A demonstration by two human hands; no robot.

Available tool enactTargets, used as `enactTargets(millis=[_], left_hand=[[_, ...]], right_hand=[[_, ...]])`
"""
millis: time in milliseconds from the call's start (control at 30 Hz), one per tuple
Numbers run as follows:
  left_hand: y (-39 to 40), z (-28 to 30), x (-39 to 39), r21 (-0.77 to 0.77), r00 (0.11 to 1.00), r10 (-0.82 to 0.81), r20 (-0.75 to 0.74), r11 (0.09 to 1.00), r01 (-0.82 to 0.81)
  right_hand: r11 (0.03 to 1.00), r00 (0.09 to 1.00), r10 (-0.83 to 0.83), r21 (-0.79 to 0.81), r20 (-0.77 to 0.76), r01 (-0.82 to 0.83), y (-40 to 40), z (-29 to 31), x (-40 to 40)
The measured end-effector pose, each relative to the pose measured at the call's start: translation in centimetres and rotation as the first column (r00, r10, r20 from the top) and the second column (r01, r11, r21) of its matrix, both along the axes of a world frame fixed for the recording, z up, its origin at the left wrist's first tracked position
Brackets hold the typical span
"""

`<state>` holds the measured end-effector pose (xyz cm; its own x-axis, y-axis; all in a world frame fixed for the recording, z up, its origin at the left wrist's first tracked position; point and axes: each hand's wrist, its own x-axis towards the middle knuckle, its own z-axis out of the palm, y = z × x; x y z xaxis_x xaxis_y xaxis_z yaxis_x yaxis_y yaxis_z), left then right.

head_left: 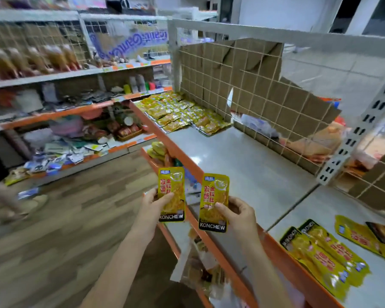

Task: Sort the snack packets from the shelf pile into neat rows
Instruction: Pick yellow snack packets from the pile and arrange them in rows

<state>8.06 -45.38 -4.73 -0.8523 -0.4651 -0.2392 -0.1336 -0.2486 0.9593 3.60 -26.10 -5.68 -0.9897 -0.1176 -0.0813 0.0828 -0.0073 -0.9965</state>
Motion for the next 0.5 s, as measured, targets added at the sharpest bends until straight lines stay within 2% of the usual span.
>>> enactTargets(millis=[233, 500], left_hand=[[-11.1, 0.3, 0.8, -0.027, 0.996, 0.093, -0.002, 0.995, -0.093], [-18.8, -0.5, -1.6, -0.083, 0.997, 0.076, 0.009, 0.994, -0.075]], right_hand=[[0.997, 0.997, 0.072, 0.012, -0.020, -0.072, -11.6, -0.2, -1.1], [0.996, 0.997, 0.078, -0.037, 0.013, -0.078, -19.0, -0.3, -3.4]])
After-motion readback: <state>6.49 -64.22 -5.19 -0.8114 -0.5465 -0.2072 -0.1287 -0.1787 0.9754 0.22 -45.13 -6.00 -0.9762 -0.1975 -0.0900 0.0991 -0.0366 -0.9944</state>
